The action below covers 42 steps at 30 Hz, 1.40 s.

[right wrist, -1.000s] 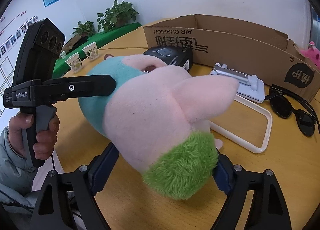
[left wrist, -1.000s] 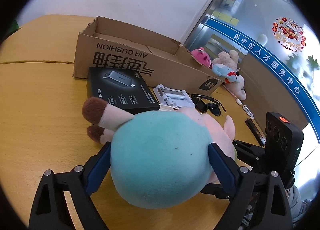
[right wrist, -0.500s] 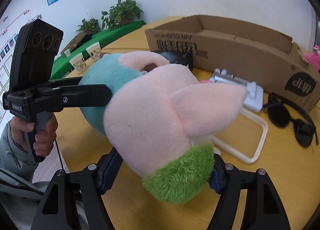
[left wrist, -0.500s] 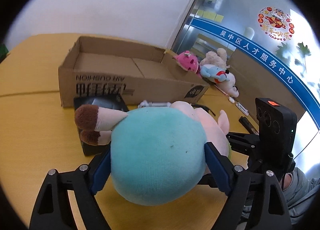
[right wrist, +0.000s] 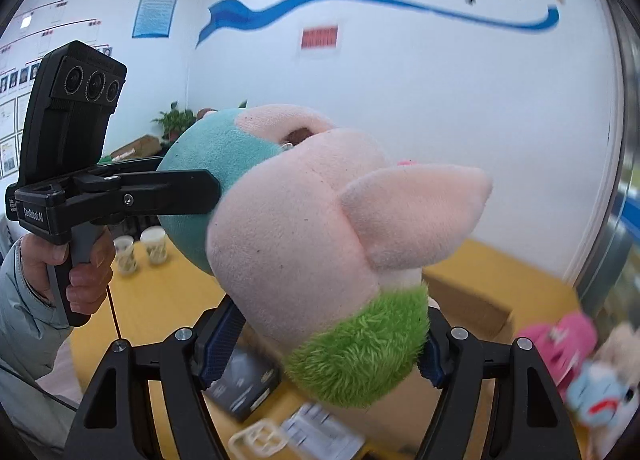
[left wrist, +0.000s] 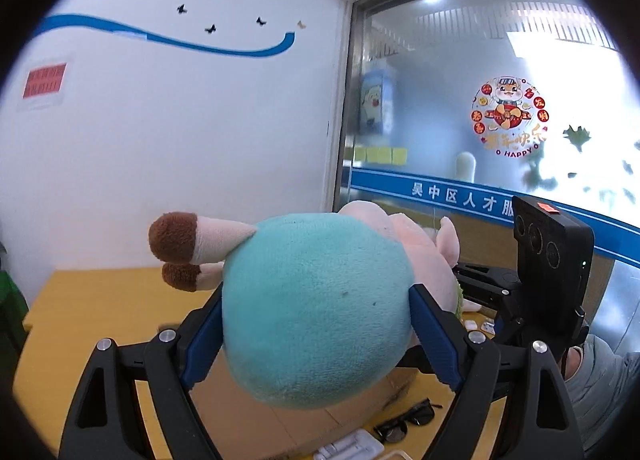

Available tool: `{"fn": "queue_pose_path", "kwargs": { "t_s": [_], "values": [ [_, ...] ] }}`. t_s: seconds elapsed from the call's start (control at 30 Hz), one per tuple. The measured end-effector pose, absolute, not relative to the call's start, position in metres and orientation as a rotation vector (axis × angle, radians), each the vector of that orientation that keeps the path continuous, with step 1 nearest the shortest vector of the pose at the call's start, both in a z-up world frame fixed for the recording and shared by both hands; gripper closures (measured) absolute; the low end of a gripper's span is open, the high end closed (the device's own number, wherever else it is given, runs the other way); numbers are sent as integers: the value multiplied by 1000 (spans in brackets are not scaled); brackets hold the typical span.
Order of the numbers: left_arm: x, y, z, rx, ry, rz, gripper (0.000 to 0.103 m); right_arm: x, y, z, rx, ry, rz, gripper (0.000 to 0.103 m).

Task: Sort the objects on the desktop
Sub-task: 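Lift the pig plush with both grippers and carry it over the cardboard box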

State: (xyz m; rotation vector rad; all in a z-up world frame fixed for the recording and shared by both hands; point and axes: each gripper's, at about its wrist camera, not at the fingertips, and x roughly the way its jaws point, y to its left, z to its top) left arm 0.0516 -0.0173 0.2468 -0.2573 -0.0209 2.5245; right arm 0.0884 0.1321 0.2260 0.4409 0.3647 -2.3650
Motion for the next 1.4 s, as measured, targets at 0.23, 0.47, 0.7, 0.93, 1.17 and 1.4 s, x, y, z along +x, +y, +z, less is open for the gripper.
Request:
{"fn": "queue_pose_path", "kwargs": {
  "t_s": [0.23,0.47,0.7,0.93,1.17,1.4],
  "values": [
    [15,-20,286,-131,36,2570,17,48,128,287,272,404,-2371,29],
    [-43,-38,278,-153,18,2606,17,-18,115,298,267,378,-2344,29],
    [-122,-61,223,-381,-108,2612,17,-108,87,252,441,345,-2287,29],
    [-196,-63,137,-714,-173,2587,17,-194,63,163,664,335,-2238,29],
    [-252,-65,57,-1069,-267,2498,17,-264,52,54,959,221,-2158,29],
    [-266,-77,33,-1324,-338,2456,14,-283,38,-12,1156,185,-2093,19]
  ]
}}
